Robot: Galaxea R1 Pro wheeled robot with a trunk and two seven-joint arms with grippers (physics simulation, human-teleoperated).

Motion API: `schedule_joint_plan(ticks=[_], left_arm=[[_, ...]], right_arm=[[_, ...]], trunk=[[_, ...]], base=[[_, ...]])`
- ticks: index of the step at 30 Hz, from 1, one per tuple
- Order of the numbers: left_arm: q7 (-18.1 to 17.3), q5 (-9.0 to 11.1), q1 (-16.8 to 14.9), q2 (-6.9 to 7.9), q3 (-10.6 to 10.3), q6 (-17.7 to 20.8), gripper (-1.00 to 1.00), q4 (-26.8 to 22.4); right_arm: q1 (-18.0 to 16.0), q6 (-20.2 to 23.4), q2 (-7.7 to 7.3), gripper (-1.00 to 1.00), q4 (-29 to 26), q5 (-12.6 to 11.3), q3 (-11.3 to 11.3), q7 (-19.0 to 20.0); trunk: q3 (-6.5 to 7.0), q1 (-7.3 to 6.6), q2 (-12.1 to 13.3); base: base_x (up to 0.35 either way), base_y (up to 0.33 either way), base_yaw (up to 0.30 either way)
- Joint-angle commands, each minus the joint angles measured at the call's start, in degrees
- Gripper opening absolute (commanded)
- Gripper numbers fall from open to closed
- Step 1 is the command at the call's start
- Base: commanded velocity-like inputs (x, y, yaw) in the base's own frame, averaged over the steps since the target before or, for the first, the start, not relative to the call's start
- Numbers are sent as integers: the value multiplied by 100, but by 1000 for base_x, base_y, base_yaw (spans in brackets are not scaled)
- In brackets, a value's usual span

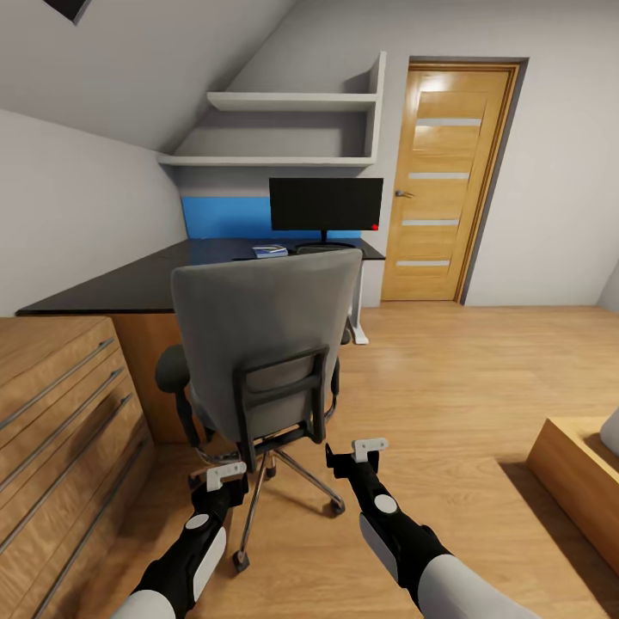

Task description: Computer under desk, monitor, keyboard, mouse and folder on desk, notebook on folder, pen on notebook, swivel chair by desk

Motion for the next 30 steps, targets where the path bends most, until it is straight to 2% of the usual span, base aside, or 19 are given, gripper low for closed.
schedule_joint_plan(ticks=[1, 10, 30], left_arm=[[0, 29, -3, -4, 16, -22, 100, 3], [6, 29, -4, -4, 17, -22, 100, 3], [9, 29, -3, 5, 18, -22, 100, 3]], right_arm=[[-6, -24, -4, 100, 4, -56, 49, -37], [-6, -24, -4, 100, 4, -56, 49, -26], [-6, -24, -4, 100, 4, -56, 48, -26]], trunk=[[-5, -1, -2], [-5, -1, -2], [-5, -1, -2]], base=[[14, 0, 0], [136, 0, 0], [41, -23, 0]])
